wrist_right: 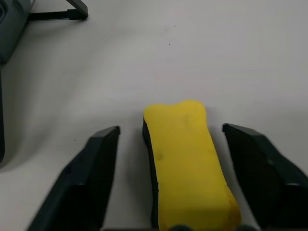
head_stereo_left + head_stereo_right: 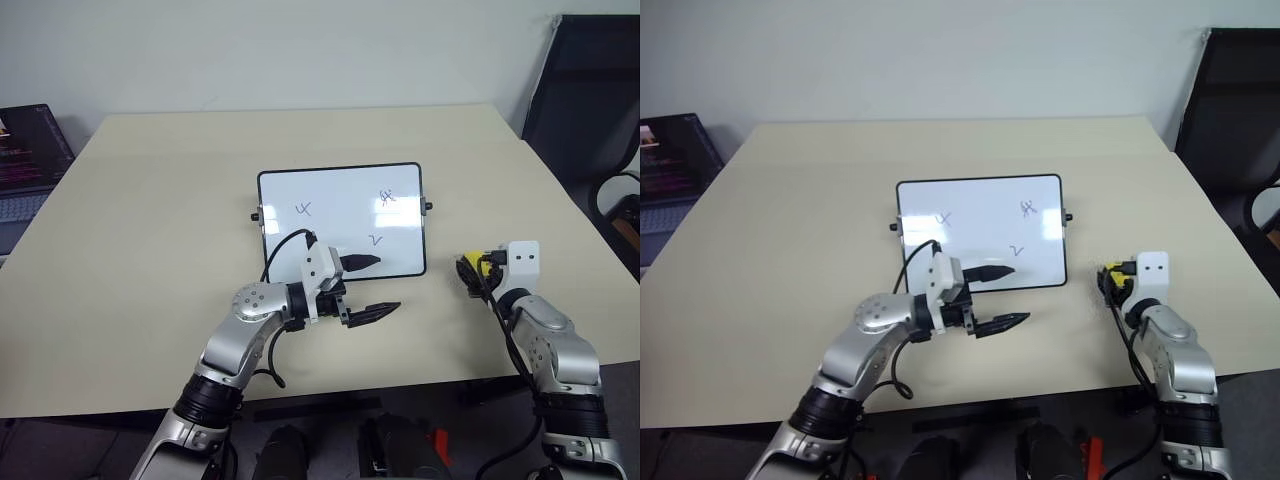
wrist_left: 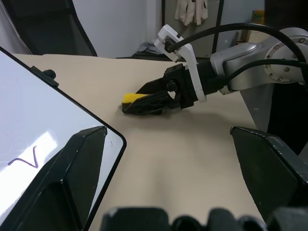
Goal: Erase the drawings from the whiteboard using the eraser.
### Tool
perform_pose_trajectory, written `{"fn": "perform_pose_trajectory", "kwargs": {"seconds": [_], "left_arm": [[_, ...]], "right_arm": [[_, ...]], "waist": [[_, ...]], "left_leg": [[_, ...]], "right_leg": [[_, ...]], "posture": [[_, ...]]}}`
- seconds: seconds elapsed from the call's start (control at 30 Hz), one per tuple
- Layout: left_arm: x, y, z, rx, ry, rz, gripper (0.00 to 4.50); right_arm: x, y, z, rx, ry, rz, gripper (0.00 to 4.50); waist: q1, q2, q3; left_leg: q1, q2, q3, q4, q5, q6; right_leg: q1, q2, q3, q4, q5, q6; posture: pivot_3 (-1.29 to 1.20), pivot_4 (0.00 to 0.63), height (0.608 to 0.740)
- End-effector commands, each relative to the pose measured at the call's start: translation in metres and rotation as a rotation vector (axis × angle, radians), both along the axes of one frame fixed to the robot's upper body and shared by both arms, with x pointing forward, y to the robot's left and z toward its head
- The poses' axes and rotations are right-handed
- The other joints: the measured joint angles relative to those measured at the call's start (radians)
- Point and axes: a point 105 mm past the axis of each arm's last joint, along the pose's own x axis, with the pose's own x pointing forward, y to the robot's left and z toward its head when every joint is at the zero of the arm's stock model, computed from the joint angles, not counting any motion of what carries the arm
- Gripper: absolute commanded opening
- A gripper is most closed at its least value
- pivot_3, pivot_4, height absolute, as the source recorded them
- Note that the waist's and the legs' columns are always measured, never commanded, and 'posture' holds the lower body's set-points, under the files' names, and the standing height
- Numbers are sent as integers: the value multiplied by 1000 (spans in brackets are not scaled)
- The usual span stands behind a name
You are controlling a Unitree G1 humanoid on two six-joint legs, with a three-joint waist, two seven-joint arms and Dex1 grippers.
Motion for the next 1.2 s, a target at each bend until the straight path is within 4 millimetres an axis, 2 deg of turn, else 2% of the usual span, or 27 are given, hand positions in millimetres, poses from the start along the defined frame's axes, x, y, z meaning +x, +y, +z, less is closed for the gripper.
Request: {"fn": "perform_pose_trajectory", "kwargs": {"seconds": [0.03, 0.13, 0.17, 0.4, 0.6, 0.8, 0.9, 1.1, 1.2], "left_arm": [[0, -2, 12, -26, -57, -2, 4500], [1, -1, 13, -28, -60, 6, 4500], [2, 0, 13, -28, -61, 8, 4500], [5, 0, 15, -40, -71, 26, 4500], [25, 12, 18, -40, -144, 208, 4500], [36, 17, 23, -67, -210, 356, 4500], [40, 20, 17, -35, -224, 426, 4500], [57, 29, 18, 13, -278, 541, 4500], [61, 33, 18, 19, -281, 567, 4500]], "right_arm": [[3, -5, 15, -18, -58, -18, 2441], [3, -7, 15, -32, -60, -25, 1349], [3, -7, 15, -30, -61, -28, 1146], [6, -8, 20, -36, -81, -48, 1129], [-3, 5, 45, -112, -200, -13, 1129], [-8, 33, 62, -128, -317, 49, 1129], [-7, 46, 68, -101, -368, 70, 1129], [3, 90, 72, -123, -452, 207, 1129], [13, 104, 80, -122, -497, 235, 1129]], "waist": [[0, 0, 0], [0, 0, 0], [0, 0, 0], [0, 0, 0], [0, 0, 0], [0, 0, 0], [0, 0, 0], [-1, 0, 0], [1, 0, 0]], "left_leg": [[0, 0, 0, 0, 0, 0], [0, 0, 0, 0, 0, 0], [0, 0, 0, 0, 0, 0], [0, 0, 0, 0, 0, 0], [0, 0, 0, 0, 0, 0], [0, 0, 0, 0, 0, 0], [0, 0, 0, 0, 0, 0], [0, 0, 0, 0, 0, 0], [1, 0, 0, 1, 0, 0]], "right_leg": [[0, 0, 0, 0, 0, 0], [0, 0, 0, 0, 0, 0], [0, 0, 0, 0, 0, 0], [0, 0, 0, 0, 0, 0], [0, 0, 0, 0, 0, 0], [0, 0, 0, 0, 0, 0], [0, 0, 0, 0, 0, 0], [0, 0, 0, 0, 0, 0], [0, 0, -1, 0, 0, 1]], "posture": [[0, 150, 740], [0, 150, 740], [0, 150, 740], [0, 150, 740], [0, 150, 740], [0, 150, 740], [0, 150, 740], [0, 150, 740], [0, 150, 740]]}}
